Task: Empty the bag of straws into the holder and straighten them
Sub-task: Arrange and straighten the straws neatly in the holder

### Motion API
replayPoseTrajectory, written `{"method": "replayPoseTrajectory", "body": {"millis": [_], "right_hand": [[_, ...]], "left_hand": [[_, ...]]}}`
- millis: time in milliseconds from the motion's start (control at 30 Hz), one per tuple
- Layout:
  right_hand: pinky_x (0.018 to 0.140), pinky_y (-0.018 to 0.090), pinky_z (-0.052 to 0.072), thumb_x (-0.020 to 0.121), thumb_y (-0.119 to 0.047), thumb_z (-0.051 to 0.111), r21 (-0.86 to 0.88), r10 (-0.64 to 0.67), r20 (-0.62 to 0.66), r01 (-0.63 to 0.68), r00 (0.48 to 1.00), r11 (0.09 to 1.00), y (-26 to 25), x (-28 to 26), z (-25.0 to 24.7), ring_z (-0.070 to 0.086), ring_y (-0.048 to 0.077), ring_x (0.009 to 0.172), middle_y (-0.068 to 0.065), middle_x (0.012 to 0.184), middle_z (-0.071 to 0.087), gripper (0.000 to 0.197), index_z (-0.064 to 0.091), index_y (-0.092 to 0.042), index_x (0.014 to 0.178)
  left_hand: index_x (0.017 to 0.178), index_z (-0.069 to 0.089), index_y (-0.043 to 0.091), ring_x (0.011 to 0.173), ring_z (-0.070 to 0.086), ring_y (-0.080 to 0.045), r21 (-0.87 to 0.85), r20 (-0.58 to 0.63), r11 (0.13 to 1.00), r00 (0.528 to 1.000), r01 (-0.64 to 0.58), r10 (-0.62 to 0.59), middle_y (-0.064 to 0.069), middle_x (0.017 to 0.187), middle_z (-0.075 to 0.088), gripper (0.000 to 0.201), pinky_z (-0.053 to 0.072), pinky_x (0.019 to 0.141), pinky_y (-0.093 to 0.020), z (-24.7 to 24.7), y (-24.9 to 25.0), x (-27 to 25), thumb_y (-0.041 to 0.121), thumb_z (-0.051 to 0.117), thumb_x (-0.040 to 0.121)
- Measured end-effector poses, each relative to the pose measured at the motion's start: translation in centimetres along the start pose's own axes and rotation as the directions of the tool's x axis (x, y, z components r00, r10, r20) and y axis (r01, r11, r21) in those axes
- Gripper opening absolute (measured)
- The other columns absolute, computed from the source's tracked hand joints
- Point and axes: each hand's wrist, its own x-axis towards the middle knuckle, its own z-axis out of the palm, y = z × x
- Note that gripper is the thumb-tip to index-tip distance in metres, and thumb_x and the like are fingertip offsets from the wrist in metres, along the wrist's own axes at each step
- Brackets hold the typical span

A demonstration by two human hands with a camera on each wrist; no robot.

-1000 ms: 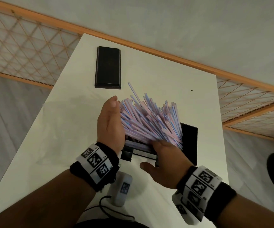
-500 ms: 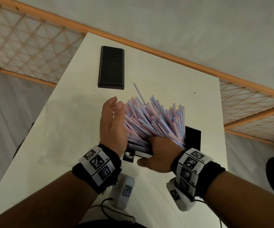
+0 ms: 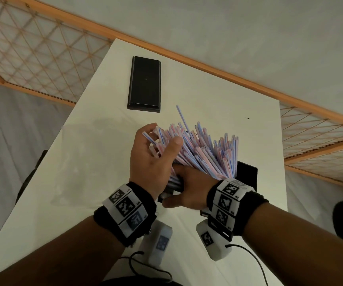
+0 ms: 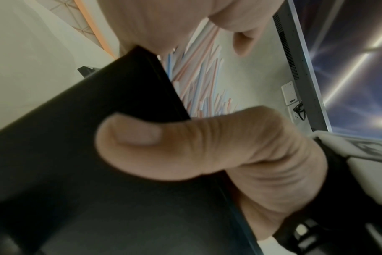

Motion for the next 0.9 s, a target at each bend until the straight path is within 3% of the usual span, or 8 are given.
{"method": "replayPoseTrajectory", "body": {"millis": [67, 200, 367, 467, 533, 633, 733, 900], "right_hand": [[0.088, 0.044, 0.054, 0.064, -0.062, 0.075, -0.001, -0.036, -0.040, 0.036, 0.999, 0.999, 0.0, 0.0, 0.2, 0.066, 0.017, 0.096, -0.006, 0.108, 0.067, 0.067, 0.055, -0.027, 0.117], [0.090, 0.039, 0.052, 0.063, -0.087, 0.052, -0.216, -0.070, -0.165, 0.033, 0.984, 0.976, 0.1, -0.1, 0.7, 0.063, 0.022, 0.103, -0.003, 0.117, 0.064, 0.094, 0.045, -0.023, 0.132], [0.066, 0.035, 0.053, 0.067, -0.094, 0.036, -0.306, -0.010, -0.275, -0.077, 0.961, 0.949, 0.5, -1.6, 1.0, 0.058, 0.019, 0.070, -0.008, 0.075, 0.054, 0.075, 0.044, -0.026, 0.098], [0.064, 0.036, 0.054, 0.073, -0.090, 0.034, -0.307, -0.035, -0.313, -0.066, 0.949, 0.949, 0.9, -2.6, 1.4, 0.058, 0.021, 0.069, -0.006, 0.075, 0.055, 0.069, 0.044, -0.026, 0.097], [0.068, 0.037, 0.053, 0.082, -0.077, 0.044, -0.279, -0.085, -0.334, -0.012, 0.939, 0.960, 1.1, -3.6, 1.7, 0.060, 0.022, 0.077, -0.003, 0.088, 0.060, 0.057, 0.047, -0.025, 0.106], [0.079, 0.036, 0.052, 0.086, -0.054, 0.054, -0.282, -0.195, -0.392, 0.084, 0.899, 0.956, 1.8, -5.5, 2.4, 0.061, 0.026, 0.096, 0.003, 0.110, 0.062, 0.051, 0.049, -0.020, 0.123], [0.075, 0.032, 0.052, 0.084, -0.035, 0.061, -0.261, -0.256, -0.457, 0.146, 0.852, 0.954, 2.5, -7.4, 3.0, 0.063, 0.028, 0.092, 0.003, 0.108, 0.065, 0.044, 0.057, -0.016, 0.123], [0.073, 0.037, 0.054, 0.083, -0.042, 0.055, -0.282, -0.199, -0.444, 0.075, 0.874, 0.956, 3.5, -9.1, 2.3, 0.063, 0.022, 0.089, -0.005, 0.094, 0.065, 0.031, 0.063, -0.022, 0.105]], "left_hand": [[0.125, 0.055, 0.007, 0.084, 0.069, 0.006, 0.030, 0.006, 0.999, 1.000, 0.010, -0.011, 0.007, 0.101, 0.068, 0.047, 0.053, 0.071, -0.011, 0.1, 0.0, -0.1, 0.016, 0.079, 0.086], [0.127, 0.053, 0.023, 0.100, 0.068, -0.003, 0.123, -0.078, 0.992, 0.997, 0.017, -0.007, 0.005, 0.118, 0.066, 0.057, 0.055, 0.082, -0.015, -0.3, 0.2, 0.5, 0.025, 0.085, 0.080], [0.123, 0.049, 0.035, 0.091, 0.074, -0.010, 0.030, -0.134, 0.998, 0.989, 0.064, -0.060, 0.009, 0.123, 0.065, 0.051, 0.061, 0.074, -0.028, -0.6, 1.2, 1.0, 0.030, 0.081, 0.084], [0.122, 0.055, 0.030, 0.102, 0.071, -0.015, 0.110, -0.152, 0.993, 0.988, 0.052, -0.035, 0.007, 0.117, 0.069, 0.033, 0.061, 0.089, -0.045, -0.2, 1.0, 0.9, 0.042, 0.067, 0.093], [0.120, 0.058, 0.024, 0.104, 0.069, -0.018, 0.050, -0.160, 0.996, 0.985, 0.078, -0.069, 0.003, 0.113, 0.071, 0.046, 0.055, 0.096, -0.054, 0.0, 0.9, 0.6, 0.058, 0.059, 0.088], [0.121, 0.055, 0.019, 0.110, 0.066, -0.026, 0.020, -0.085, 0.993, 0.990, 0.116, -0.114, -0.007, 0.118, 0.068, 0.070, 0.051, 0.101, -0.057, 0.0, 0.6, 0.4, 0.073, 0.049, 0.078], [0.120, 0.050, 0.023, 0.108, 0.066, -0.028, 0.119, 0.073, 0.976, 0.979, 0.183, -0.192, -0.007, 0.114, 0.067, 0.074, 0.052, 0.098, -0.056, -0.2, 0.5, 0.5, 0.079, 0.051, 0.072], [0.122, 0.053, 0.023, 0.097, 0.068, -0.019, 0.468, 0.337, 0.871, 0.882, 0.147, -0.330, 0.004, 0.102, 0.071, 0.057, 0.054, 0.093, -0.048, -0.9, 0.9, 1.1, 0.038, 0.070, 0.069]]}}
